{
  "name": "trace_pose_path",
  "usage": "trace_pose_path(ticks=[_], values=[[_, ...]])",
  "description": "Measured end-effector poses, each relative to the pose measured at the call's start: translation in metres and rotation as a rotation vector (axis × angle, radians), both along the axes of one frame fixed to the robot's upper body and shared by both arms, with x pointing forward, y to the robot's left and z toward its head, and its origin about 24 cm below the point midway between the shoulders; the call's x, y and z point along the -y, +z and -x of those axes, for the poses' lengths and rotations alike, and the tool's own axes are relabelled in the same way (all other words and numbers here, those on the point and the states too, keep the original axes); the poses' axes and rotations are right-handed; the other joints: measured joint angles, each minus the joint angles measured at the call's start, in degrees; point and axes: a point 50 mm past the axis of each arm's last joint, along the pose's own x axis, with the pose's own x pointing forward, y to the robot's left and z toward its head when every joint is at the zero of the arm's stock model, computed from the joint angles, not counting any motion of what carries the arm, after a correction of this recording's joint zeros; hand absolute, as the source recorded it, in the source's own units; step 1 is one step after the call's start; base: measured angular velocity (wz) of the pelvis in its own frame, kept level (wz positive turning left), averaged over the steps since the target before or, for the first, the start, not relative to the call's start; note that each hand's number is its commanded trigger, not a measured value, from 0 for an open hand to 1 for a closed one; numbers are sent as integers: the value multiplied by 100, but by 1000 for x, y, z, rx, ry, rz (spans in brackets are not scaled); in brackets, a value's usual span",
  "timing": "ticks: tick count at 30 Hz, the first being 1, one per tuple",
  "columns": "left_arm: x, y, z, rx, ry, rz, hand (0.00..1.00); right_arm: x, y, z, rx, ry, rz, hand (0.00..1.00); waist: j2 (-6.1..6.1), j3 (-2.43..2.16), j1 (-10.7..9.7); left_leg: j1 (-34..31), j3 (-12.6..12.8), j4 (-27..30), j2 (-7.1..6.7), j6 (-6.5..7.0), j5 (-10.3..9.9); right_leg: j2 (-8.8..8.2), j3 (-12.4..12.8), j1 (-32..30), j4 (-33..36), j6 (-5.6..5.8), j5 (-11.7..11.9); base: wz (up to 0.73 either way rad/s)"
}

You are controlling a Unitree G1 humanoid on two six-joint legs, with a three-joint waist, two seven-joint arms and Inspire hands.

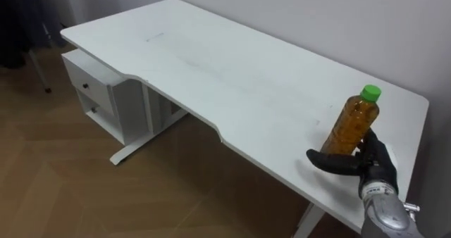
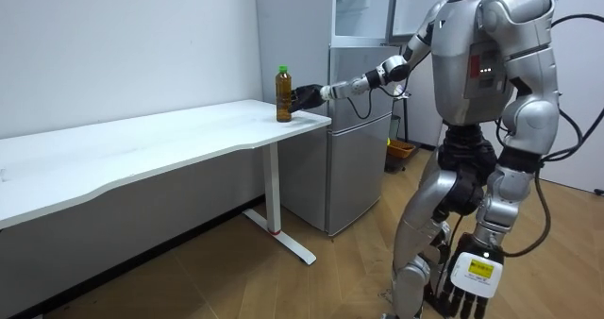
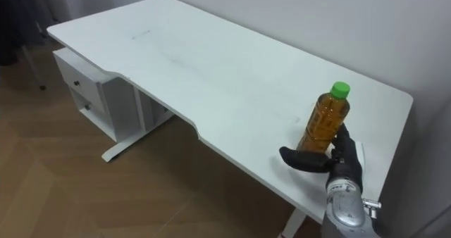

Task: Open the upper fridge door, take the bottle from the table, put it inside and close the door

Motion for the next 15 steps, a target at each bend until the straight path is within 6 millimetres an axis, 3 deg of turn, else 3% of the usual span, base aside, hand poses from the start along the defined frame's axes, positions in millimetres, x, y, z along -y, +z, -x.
trace_pose_path(ticks=[15], values=[[0,0,2,-2,13,3,0,-2,13,-6,37,-44,-88,0,-5,-3,10,13,-2,28,-2,7,4,1,0,25,5,-2,0,0]])
